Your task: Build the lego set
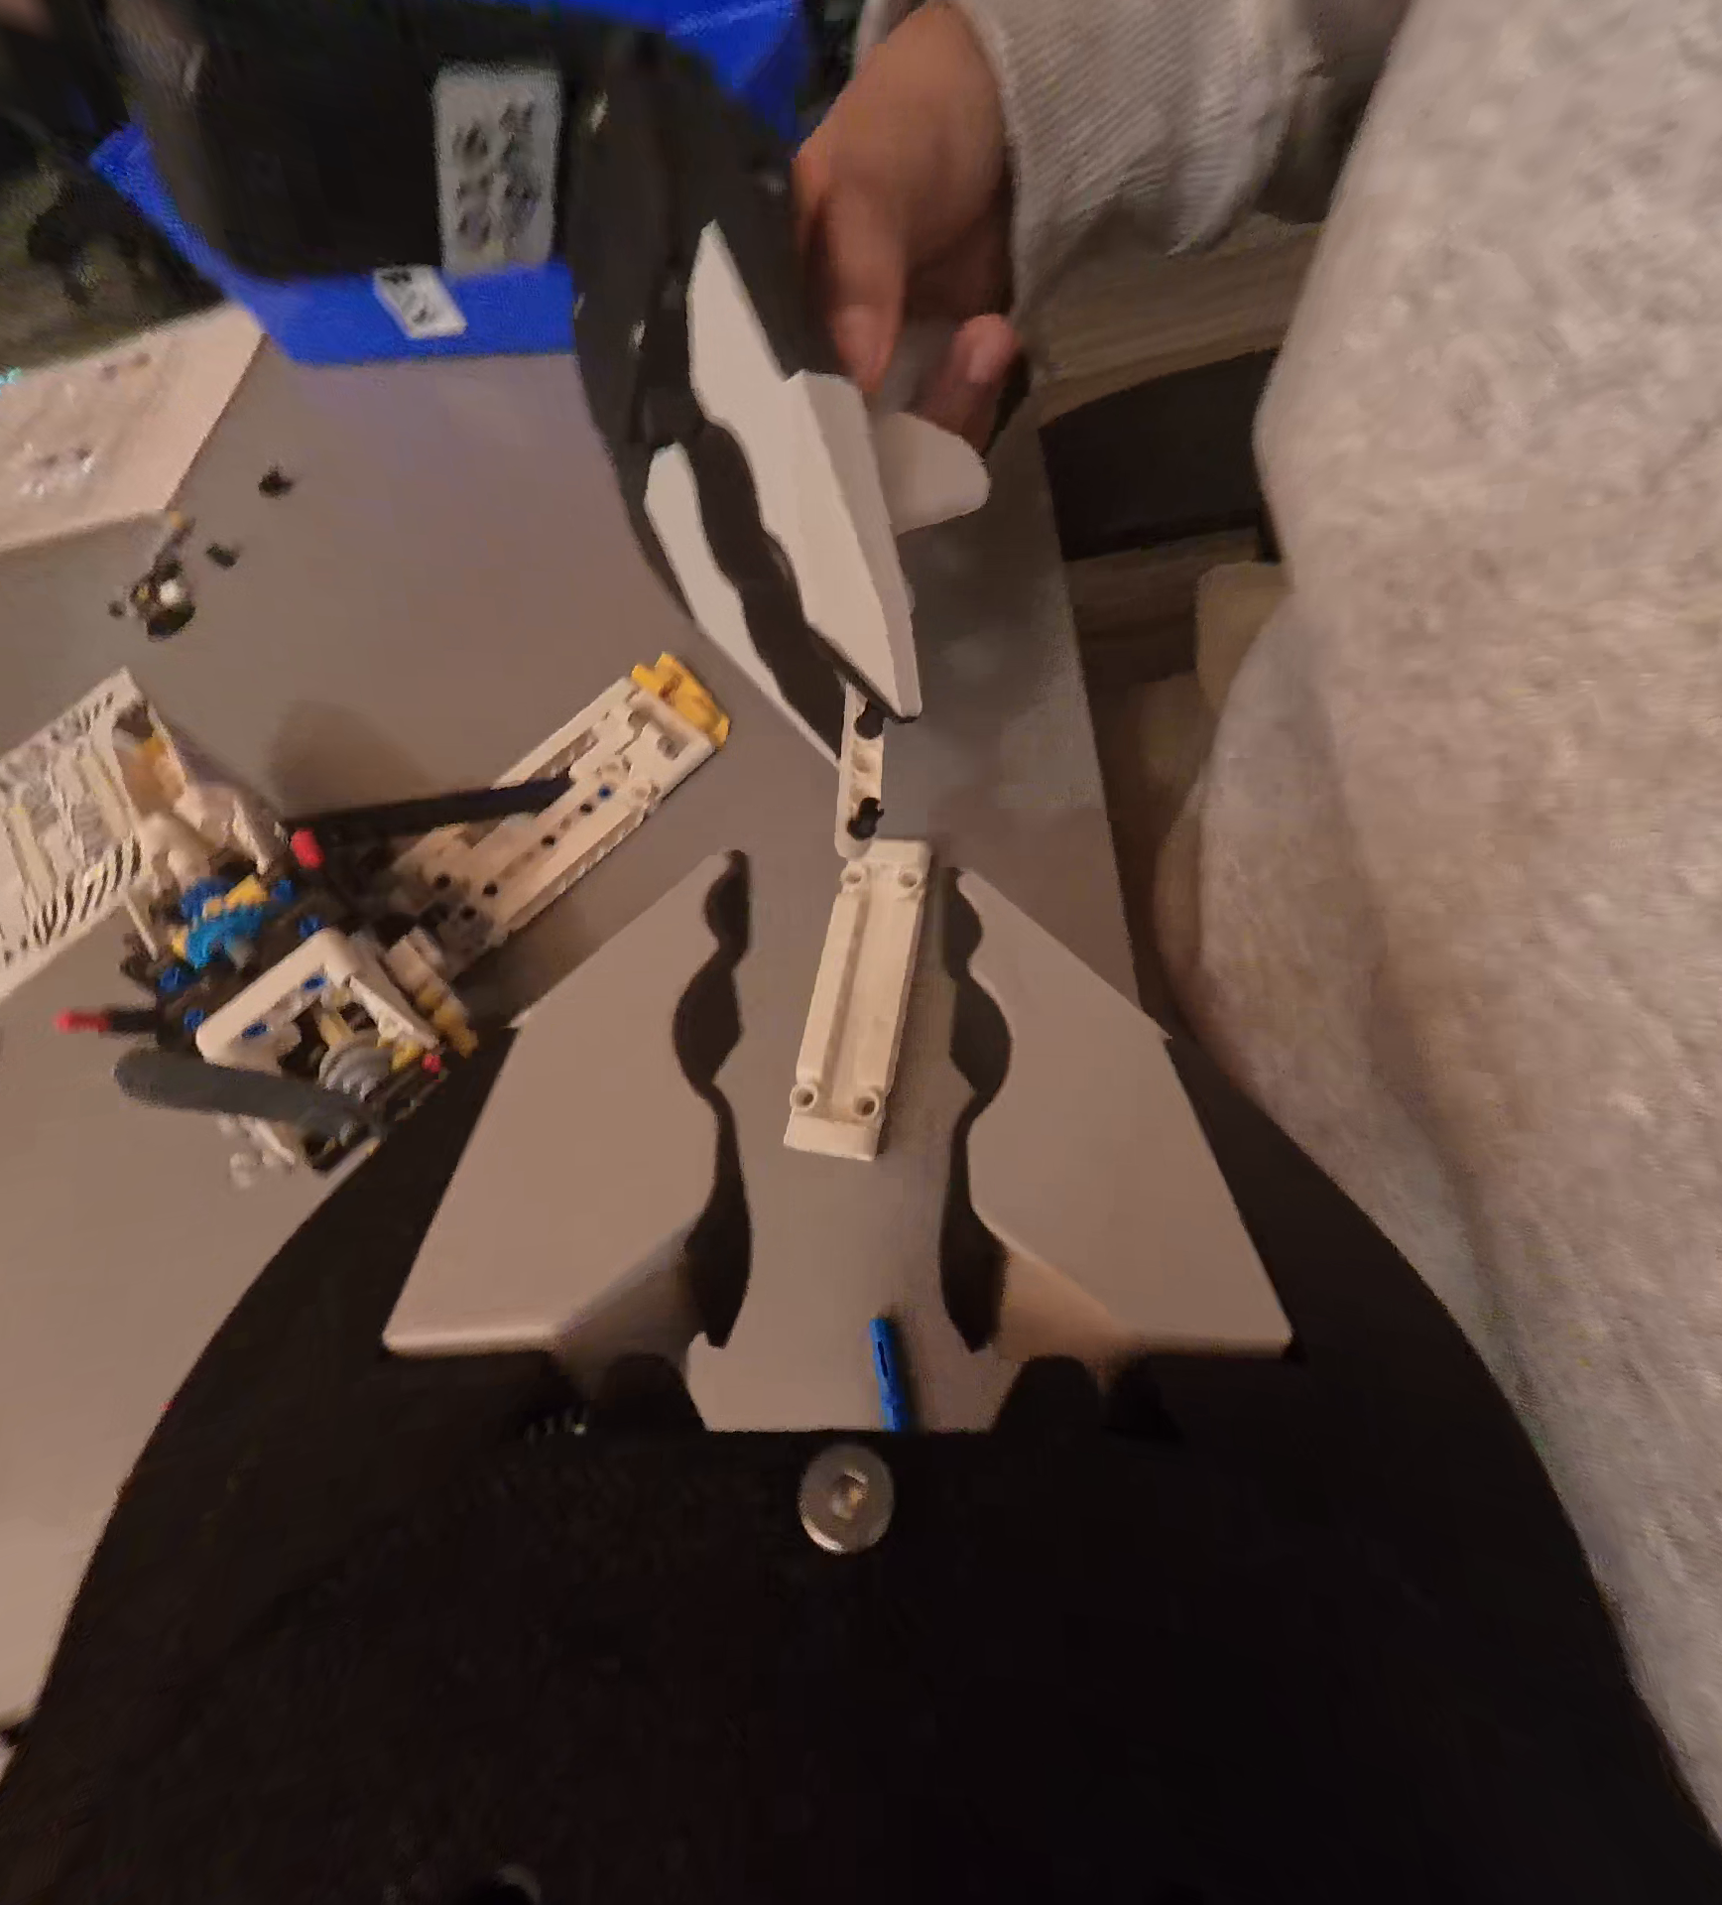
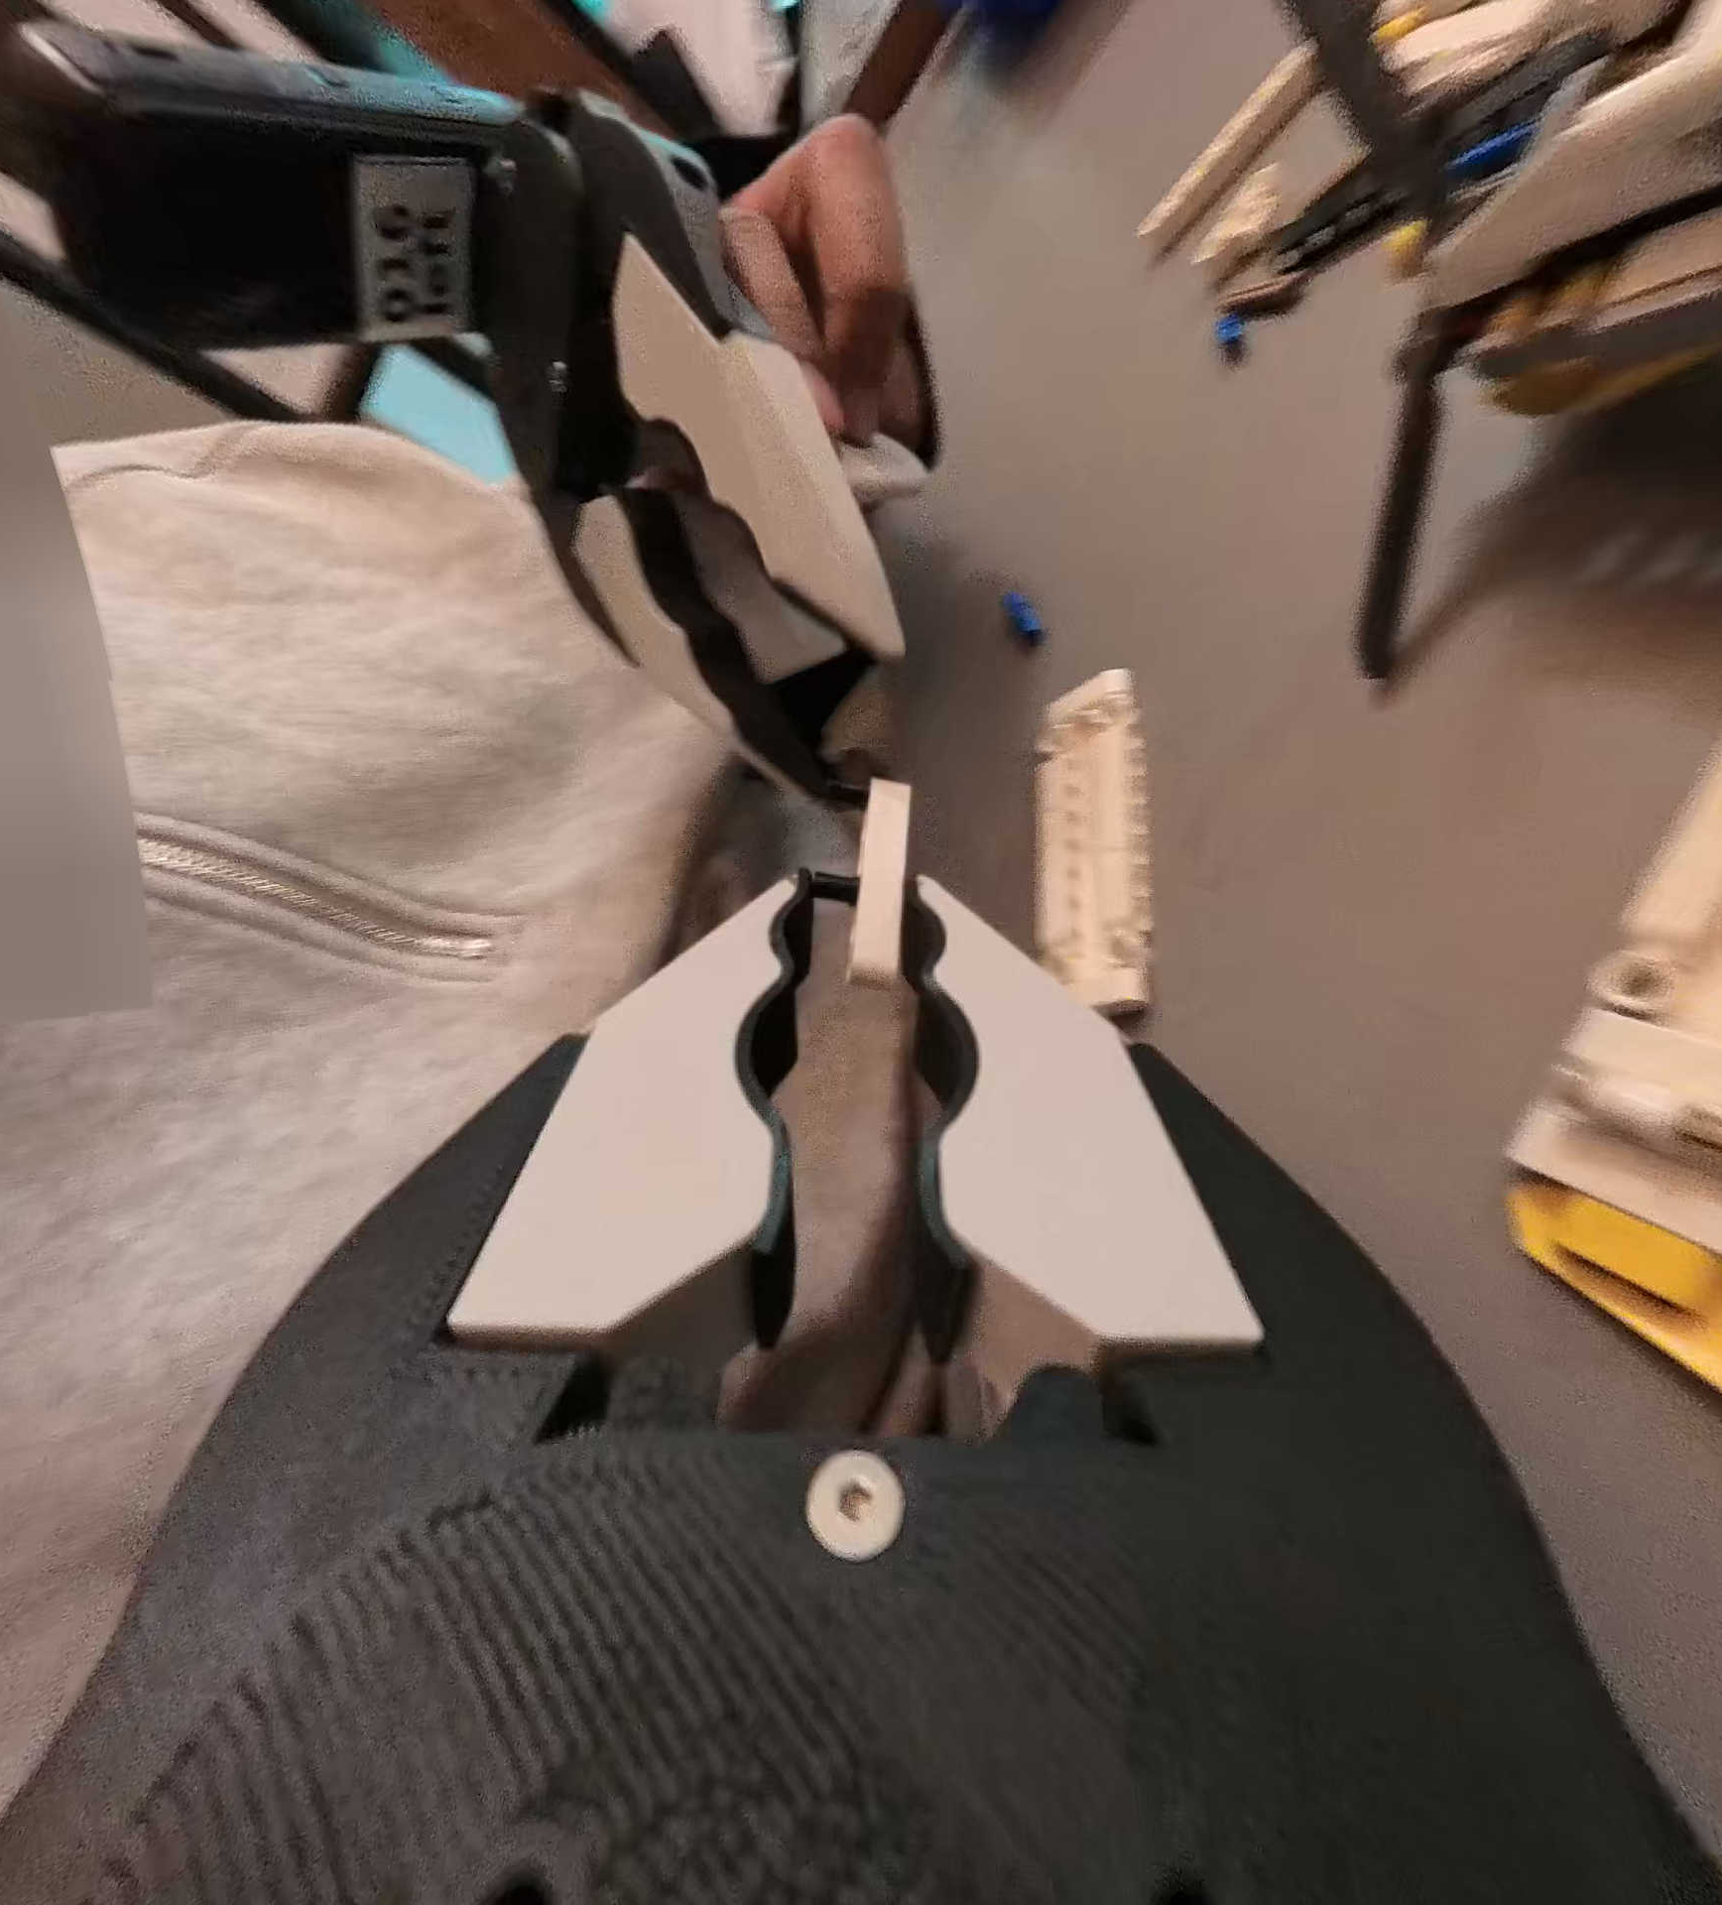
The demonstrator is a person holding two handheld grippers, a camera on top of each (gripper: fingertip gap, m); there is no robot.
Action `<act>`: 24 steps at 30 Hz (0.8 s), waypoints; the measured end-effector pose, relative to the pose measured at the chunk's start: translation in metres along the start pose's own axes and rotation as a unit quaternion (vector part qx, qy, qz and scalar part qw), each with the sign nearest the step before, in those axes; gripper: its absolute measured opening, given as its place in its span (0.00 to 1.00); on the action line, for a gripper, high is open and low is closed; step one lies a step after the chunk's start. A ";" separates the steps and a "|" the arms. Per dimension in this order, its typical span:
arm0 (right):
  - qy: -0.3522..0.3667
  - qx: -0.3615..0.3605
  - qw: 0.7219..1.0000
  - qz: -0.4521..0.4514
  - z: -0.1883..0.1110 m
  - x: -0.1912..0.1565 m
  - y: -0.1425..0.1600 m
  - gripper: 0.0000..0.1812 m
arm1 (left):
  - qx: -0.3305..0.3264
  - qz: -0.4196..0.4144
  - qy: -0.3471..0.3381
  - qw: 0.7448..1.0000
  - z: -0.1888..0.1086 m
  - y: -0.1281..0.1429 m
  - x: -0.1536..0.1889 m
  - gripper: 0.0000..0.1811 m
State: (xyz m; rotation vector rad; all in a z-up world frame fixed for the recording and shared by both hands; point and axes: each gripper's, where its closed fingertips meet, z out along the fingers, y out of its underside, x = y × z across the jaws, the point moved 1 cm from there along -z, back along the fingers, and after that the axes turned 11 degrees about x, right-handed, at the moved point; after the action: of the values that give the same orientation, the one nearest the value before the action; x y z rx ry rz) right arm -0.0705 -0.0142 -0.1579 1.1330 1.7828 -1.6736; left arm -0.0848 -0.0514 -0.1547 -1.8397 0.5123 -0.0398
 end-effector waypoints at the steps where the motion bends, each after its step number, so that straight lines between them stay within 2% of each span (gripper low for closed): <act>1: 0.035 0.008 0.999 -0.021 -0.003 0.009 -0.002 0.08 | -0.007 -0.017 -0.014 1.000 -0.001 0.006 -0.005 0.29; 5: 0.173 0.021 0.975 -0.136 -0.017 0.043 -0.007 0.08 | -0.058 -0.083 -0.022 0.995 -0.001 0.032 -0.008 0.42; 10: 0.258 -0.030 0.925 -0.277 -0.010 0.060 -0.004 0.09 | -0.096 -0.097 -0.022 0.990 0.005 0.049 -0.007 0.44; 13: 0.273 -0.067 0.898 -0.340 -0.005 0.066 0.000 0.09 | -0.112 -0.097 -0.020 0.989 0.010 0.056 -0.006 0.43; 15: 0.257 -0.076 0.900 -0.344 -0.001 0.066 0.003 0.09 | -0.123 -0.096 -0.022 0.988 0.014 0.063 -0.004 0.43; 19: 0.244 -0.086 0.913 -0.316 0.000 0.065 0.009 0.20 | -0.122 -0.104 -0.035 0.986 0.014 0.064 -0.008 0.42; 24: 0.255 -0.045 0.919 -0.296 -0.009 0.051 0.007 0.24 | -0.129 -0.106 -0.041 0.985 0.015 0.066 -0.009 0.42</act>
State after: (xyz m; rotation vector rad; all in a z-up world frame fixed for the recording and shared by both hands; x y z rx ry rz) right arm -0.0920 0.0072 -0.2001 1.1279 2.7224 -1.6678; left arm -0.1102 -0.0506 -0.2178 -2.1336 0.2724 -0.0430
